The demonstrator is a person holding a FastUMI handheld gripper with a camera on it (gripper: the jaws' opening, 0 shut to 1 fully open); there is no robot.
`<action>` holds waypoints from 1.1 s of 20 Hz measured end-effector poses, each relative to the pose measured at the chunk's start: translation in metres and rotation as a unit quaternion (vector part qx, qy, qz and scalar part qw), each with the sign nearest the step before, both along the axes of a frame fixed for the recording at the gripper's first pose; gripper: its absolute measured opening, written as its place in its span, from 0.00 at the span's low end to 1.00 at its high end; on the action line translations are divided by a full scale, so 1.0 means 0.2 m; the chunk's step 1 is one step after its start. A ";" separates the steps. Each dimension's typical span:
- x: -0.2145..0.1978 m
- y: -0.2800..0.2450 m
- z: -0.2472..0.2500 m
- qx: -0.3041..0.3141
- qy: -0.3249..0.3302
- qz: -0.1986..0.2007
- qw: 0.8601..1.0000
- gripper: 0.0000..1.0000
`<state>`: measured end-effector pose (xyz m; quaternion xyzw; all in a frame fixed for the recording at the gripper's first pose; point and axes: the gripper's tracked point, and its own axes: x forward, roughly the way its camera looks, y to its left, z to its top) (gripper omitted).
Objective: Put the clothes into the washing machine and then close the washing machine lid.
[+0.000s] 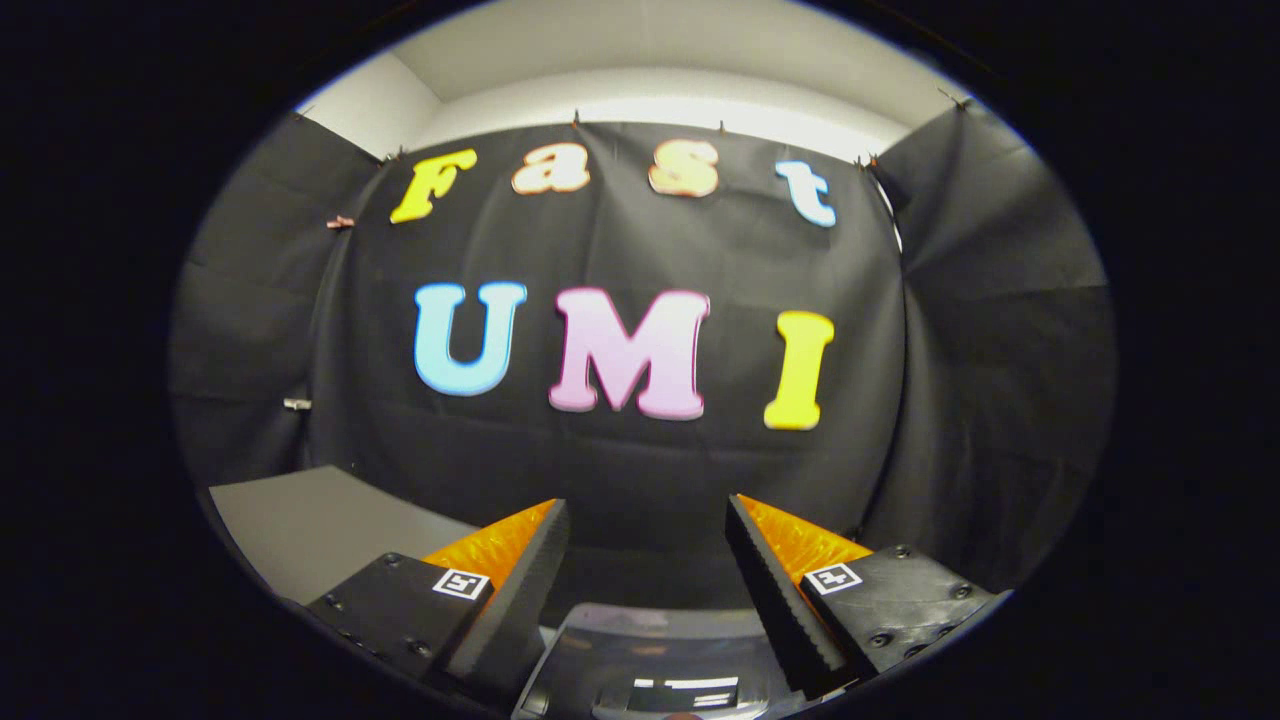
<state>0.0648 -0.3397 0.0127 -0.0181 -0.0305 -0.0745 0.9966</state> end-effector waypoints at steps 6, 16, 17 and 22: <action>-0.04 0.13 0.11 -0.023 -0.031 0.032 0.999 0.98; -0.07 0.12 0.03 -0.001 -0.003 0.027 1.000 0.98; -0.07 0.12 0.03 0.001 -0.003 0.026 1.000 0.98; -0.07 0.11 0.03 0.003 0.001 0.027 1.000 0.98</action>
